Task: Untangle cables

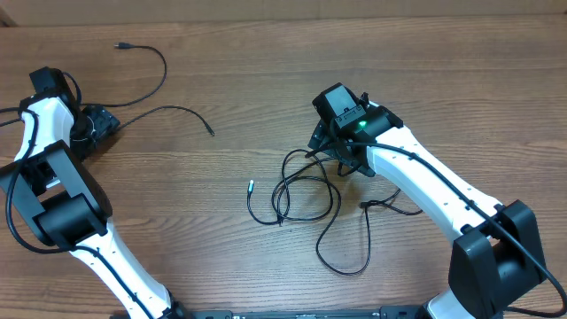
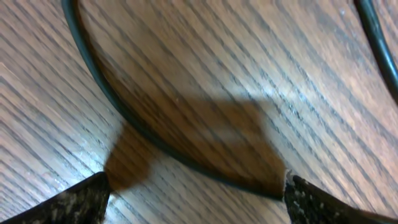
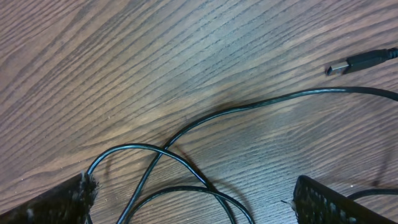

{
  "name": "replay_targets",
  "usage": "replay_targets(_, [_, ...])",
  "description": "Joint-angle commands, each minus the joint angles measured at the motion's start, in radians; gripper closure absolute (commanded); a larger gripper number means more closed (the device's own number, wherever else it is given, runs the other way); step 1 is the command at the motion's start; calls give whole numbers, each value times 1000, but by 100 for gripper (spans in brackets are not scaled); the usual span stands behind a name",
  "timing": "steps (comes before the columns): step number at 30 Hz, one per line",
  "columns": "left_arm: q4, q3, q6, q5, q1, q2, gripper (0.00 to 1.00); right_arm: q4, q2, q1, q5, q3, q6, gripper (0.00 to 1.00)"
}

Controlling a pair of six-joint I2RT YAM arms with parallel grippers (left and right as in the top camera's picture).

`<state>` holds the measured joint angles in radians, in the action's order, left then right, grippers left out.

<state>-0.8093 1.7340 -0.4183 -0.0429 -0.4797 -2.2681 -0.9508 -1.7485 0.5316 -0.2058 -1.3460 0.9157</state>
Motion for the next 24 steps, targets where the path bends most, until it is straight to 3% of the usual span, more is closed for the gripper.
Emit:
replay_targets(1, [18, -12, 12, 16, -4, -85, 11, 4, 21, 1, -2, 0, -1, 0])
replay_targets(5, [37, -12, 12, 16, -4, -120, 11, 4, 21, 1, -2, 0, -1, 0])
replay_targets(8, [45, -12, 16, 17, -4, -153, 17, 4, 21, 1, -2, 0, -1, 0])
replay_targets(13, [48, -12, 39, 8, -4, -216, 42, 4, 21, 1, -2, 0, -1, 0])
replay_targets(17, [48, -12, 53, -27, -5, -230, 70, 4, 21, 1, -2, 0, -1, 0])
replay_targets(22, [61, -12, 57, -36, -5, -230, 82, 4, 21, 1, -2, 0, -1, 0])
replay_targets(24, [76, -6, 84, -35, -5, -230, 96, 4, 21, 1, -2, 0, -1, 0])
